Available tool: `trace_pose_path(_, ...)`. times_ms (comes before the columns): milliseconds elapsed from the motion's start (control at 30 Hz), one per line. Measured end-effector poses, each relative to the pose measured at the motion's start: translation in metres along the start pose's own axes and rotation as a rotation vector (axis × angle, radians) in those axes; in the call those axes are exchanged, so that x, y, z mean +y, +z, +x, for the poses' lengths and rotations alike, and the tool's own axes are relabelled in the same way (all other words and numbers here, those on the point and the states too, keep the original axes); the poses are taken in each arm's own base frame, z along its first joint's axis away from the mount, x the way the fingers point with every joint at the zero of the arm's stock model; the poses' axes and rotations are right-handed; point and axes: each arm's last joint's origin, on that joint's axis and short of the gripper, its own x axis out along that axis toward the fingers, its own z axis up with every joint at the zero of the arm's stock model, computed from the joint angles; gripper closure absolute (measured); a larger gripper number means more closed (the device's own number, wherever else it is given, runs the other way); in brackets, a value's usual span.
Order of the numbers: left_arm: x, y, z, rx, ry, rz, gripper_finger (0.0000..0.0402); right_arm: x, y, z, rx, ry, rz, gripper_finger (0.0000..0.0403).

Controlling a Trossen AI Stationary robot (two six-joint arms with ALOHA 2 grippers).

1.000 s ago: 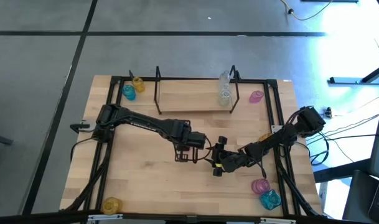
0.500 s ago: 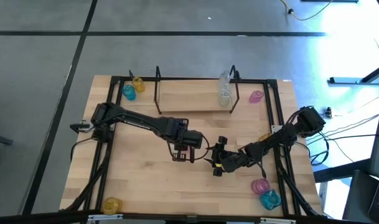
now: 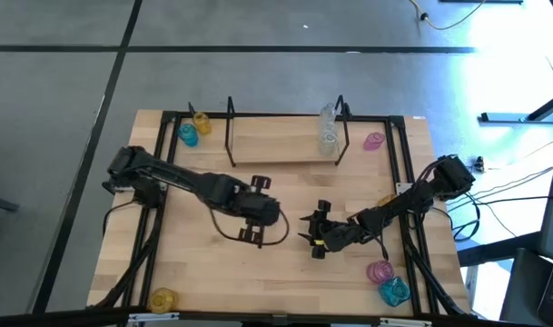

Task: Sort vases onto shelf
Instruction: Put the left violet vase to the left side of the top transparent vase on the shelf

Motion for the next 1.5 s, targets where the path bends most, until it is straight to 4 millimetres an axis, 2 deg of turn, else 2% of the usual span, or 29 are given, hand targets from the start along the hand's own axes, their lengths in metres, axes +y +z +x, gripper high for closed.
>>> trace_pose_path(100, -0.010, -0.022, -0.001, -0.079, -0.013, -0.039, 0.0309, 0.000, 0.000, 0.000, 0.000, 0.001, 0.000, 0.0187)
trace_pose_path(267, -0.029, -0.072, 0.003, -0.263, 0.037, -0.133, 0.0309, 0.000, 0.001, 0.000, -0.006, 0.002, 0.004, 0.0187)
trace_pose_path(433, -0.053, -0.122, 0.025, -0.472, 0.077, -0.199, 0.0309, 0.001, 0.004, 0.000, -0.014, 0.013, -0.020, 0.0187)
trace_pose_path(600, -0.057, -0.155, 0.048, -0.599, 0.091, -0.261, 0.0309, 0.008, 0.027, 0.000, -0.063, 0.013, -0.062, 0.0187)
trace_pose_path(733, -0.057, -0.178, 0.063, -0.624, 0.092, -0.304, 0.0309, 0.013, 0.056, -0.003, -0.052, -0.017, -0.126, 0.0187)
trace_pose_path(867, -0.053, -0.186, 0.066, -0.671, 0.103, -0.345, 0.0309, 0.019, 0.089, -0.011, -0.038, 0.006, -0.180, 0.0187)
trace_pose_path(1000, -0.048, -0.185, 0.066, -0.702, 0.110, -0.375, 0.0309, 0.021, 0.118, -0.014, -0.038, 0.038, -0.252, 0.0187)
trace_pose_path(1200, -0.047, -0.183, 0.065, -0.710, 0.095, -0.377, 0.0309, 0.008, 0.155, 0.006, 0.116, 0.065, -0.281, 0.0187)
trace_pose_path(1367, -0.047, -0.184, 0.066, -0.704, 0.100, -0.375, 0.0309, -0.012, 0.174, 0.021, 0.265, 0.111, -0.197, 0.0187)
trace_pose_path(1500, -0.047, -0.185, 0.066, -0.697, 0.101, -0.372, 0.0309, -0.022, 0.174, 0.032, 0.313, 0.189, -0.139, 0.0187)
